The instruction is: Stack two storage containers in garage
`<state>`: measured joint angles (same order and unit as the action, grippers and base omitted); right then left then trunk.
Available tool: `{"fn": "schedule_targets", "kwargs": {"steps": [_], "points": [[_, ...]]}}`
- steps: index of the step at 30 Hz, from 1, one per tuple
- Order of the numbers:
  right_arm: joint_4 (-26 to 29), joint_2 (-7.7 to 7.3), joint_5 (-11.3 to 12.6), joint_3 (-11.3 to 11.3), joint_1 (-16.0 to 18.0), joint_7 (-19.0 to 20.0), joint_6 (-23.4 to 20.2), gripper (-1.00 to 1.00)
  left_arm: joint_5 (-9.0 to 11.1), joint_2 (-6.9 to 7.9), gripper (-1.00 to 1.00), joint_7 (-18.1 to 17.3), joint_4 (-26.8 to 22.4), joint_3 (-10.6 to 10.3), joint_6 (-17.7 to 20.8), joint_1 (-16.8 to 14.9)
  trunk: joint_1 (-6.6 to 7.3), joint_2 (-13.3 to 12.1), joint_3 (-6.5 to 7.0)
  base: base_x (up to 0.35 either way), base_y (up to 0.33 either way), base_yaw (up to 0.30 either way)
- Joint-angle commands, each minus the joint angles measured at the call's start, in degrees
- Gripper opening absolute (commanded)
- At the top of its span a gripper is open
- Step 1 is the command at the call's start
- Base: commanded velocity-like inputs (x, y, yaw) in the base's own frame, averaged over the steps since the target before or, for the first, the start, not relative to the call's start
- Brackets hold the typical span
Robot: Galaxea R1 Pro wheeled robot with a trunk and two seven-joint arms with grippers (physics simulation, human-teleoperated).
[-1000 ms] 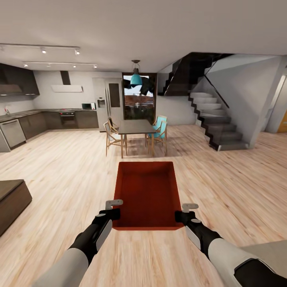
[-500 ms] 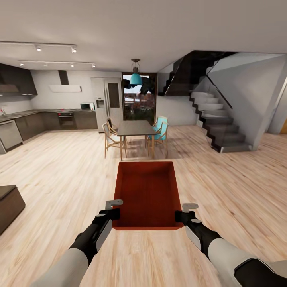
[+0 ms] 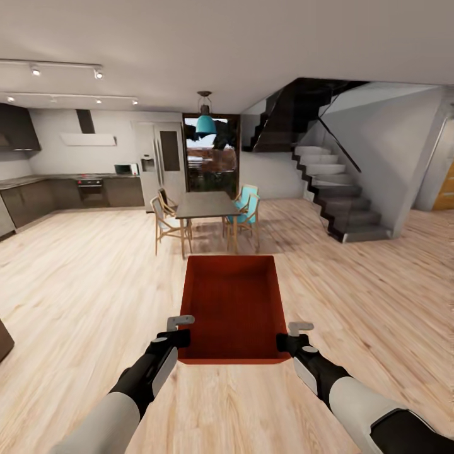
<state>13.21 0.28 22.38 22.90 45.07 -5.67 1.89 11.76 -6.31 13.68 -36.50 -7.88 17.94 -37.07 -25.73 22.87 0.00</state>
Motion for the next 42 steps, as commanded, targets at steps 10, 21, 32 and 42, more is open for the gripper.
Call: {"fn": "schedule_targets", "kwargs": {"steps": [10, 21, 32, 42], "points": [[-0.03, -0.04, 1.27, -0.23, 0.05, 0.75, 0.15, -1.00, -1.13, 0.09, -1.00, 0.91, -0.32, 2.16, -0.01, -0.02, -0.05, 0.04, -0.02, 0.322, 0.000, -0.238], [-0.03, -0.07, 1.27, -0.23, 0.03, 0.75, 0.14, -1.00, -1.13, 0.13, -1.00, 0.91, -0.30, 2.16, -0.01, -0.02, -0.05, 0.04, -0.02, 0.322, 0.000, -0.242], [-0.03, -0.08, 1.27, -0.23, 0.02, 0.75, 0.15, -1.00, -1.13, 0.14, -1.00, 0.91, -0.23, 2.16, -0.01, -0.02, -0.05, 0.04, -0.02, 0.322, 0.000, -0.227], [-0.03, -0.10, 1.27, -0.23, 0.04, 0.75, 0.32, -1.00, -1.13, 0.14, -1.00, 0.91, -0.22, 2.16, -0.01, -0.02, -0.05, 0.04, -0.02, 0.322, 0.000, -0.010]]}}
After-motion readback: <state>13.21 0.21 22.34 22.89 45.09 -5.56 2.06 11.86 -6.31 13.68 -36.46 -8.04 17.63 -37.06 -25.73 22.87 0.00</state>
